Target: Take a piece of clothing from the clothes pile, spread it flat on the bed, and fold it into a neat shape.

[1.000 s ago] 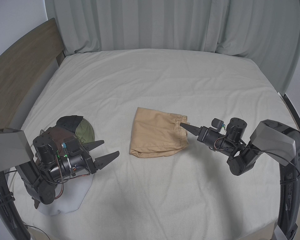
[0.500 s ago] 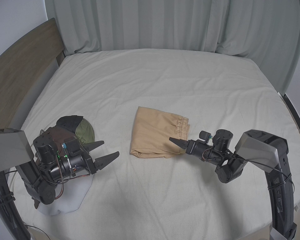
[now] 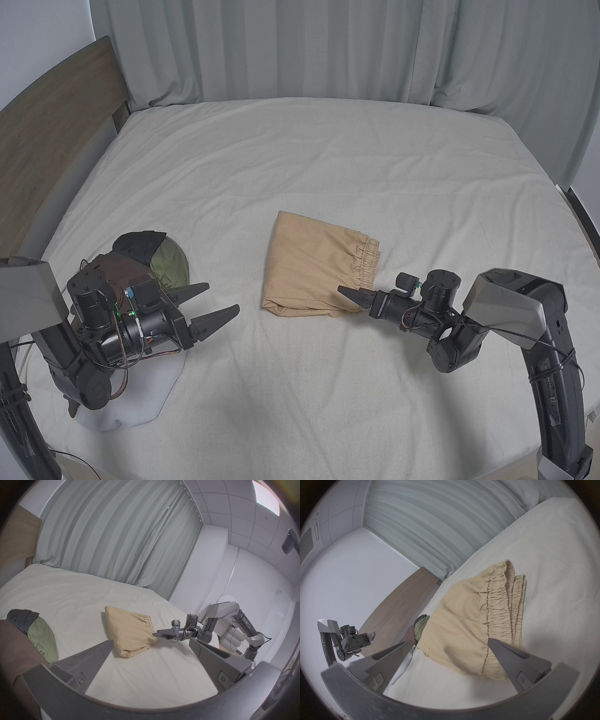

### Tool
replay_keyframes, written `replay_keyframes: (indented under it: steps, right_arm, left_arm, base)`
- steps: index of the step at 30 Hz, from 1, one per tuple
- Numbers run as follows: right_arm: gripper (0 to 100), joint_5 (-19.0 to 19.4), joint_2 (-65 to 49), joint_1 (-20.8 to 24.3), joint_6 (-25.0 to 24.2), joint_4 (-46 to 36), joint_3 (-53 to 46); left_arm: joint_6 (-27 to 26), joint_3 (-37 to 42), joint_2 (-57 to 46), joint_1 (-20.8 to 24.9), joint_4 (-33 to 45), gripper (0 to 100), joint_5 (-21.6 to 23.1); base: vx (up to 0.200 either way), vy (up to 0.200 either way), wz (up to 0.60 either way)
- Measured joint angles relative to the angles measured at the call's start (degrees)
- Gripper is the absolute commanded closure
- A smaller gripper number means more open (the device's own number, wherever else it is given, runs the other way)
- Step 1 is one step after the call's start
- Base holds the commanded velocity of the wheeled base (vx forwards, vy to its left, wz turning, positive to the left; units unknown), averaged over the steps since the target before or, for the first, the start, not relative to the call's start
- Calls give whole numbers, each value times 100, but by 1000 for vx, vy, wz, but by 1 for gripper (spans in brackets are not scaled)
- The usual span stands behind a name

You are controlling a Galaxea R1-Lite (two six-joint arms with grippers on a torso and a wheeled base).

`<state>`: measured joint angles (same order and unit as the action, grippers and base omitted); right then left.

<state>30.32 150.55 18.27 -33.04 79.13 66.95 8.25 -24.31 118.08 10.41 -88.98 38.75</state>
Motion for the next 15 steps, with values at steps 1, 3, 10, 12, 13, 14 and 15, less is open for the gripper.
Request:
replay_keyframes:
  steps: [1, 3, 10, 12, 13, 14, 15]
  right_arm:
    - [0, -2, -67, 5, 0, -9, -33]
    - [0, -7, -236, 13, -5, -6, -124]
    - [0, -7, -1580, 38, 88, 208, -996]
    - [0, -10, -2050, 38, 318, 230, -1467]
    - [0, -13, -2280, 38, 492, 240, -1718]
    - [0, -21, -2467, 30, 681, 263, -1927]
    - [0, -27, -2677, 16, 939, 285, -2178]
  left_arm:
    - [-2, 4, -5, 6, 0, 0, 0]
    - [0, 17, -28, 22, 2, 0, 0]
    - [33, 182, -499, 205, 0, 0, 139]
    - [33, 293, -766, 312, 0, 0, 176]
    - [30, 361, -912, 369, 0, 0, 194]
    - [28, 425, -1042, 417, 2, 0, 211]
    - [26, 510, -1196, 483, 0, 0, 230]
  base:
    - [0, 0, 0]
    - [0, 0, 0]
    - [0, 0, 0]
    - [0, 0, 0]
    - [0, 0, 0]
    - [0, 0, 0]
    - [0, 0, 0]
